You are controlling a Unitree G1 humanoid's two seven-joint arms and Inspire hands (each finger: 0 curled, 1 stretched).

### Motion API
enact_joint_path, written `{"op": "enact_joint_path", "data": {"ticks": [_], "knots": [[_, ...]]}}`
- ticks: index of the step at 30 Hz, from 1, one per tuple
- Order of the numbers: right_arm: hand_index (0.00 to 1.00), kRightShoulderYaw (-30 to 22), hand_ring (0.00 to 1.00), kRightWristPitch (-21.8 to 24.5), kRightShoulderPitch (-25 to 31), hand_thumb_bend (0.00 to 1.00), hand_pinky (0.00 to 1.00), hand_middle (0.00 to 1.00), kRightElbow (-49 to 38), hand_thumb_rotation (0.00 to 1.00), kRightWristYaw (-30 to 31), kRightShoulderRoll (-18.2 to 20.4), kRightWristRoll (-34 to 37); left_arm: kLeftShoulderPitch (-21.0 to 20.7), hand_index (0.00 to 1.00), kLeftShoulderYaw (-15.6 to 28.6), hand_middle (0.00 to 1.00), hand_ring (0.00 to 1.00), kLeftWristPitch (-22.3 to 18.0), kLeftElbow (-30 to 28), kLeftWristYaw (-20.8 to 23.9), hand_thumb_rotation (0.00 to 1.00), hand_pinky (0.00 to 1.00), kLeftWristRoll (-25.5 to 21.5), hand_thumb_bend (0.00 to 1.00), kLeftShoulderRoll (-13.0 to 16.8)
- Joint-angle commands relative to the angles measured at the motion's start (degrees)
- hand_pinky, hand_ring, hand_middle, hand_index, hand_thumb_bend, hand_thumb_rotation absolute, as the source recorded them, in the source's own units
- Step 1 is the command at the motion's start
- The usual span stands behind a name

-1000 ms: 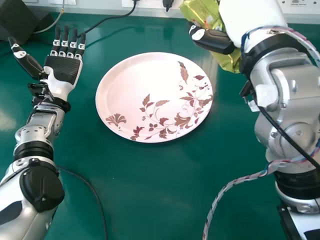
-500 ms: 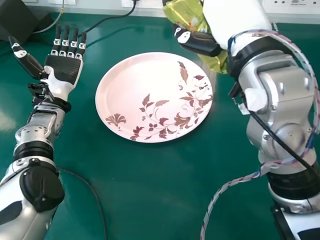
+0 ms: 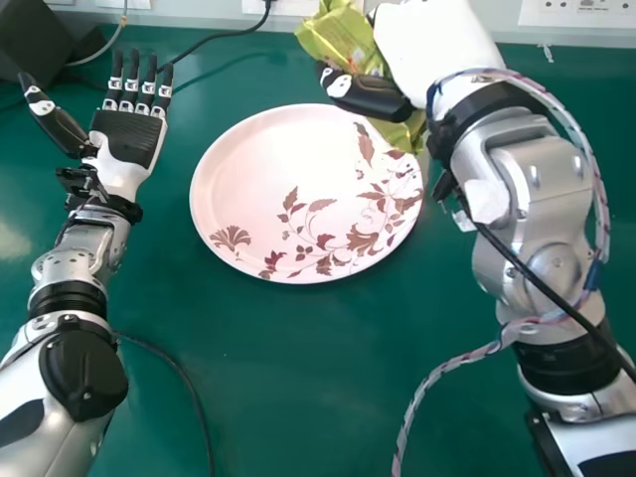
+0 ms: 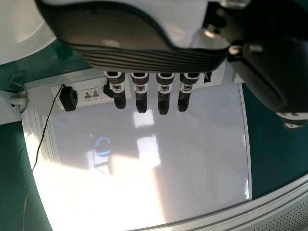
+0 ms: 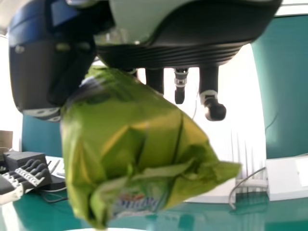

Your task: Pick up biscuit and place it in the plate

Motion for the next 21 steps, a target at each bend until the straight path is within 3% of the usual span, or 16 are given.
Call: {"op": "enact_joint_path", "data": {"ticks": [1, 21], "knots": [[0.49, 0.47, 0.15, -0.19, -0.81, 0.51, 0.07, 0.22, 0.13, 0.05, -1.21, 0.49, 0.64, 0.23, 1.00, -0.43, 1.00, 1.00, 0.01, -0.58, 0.13, 0.66, 1.00, 0.24, 1.00, 0.11], [0.49, 1.77, 0.15, -5.10, 0.26, 0.51, 0.07, 0.22, 8.79, 0.05, -10.87, -2.20, 10.08, 0.46, 1.00, -0.37, 1.00, 1.00, 0.28, -0.81, -0.57, 0.64, 1.00, 0.06, 1.00, -0.08]]}}
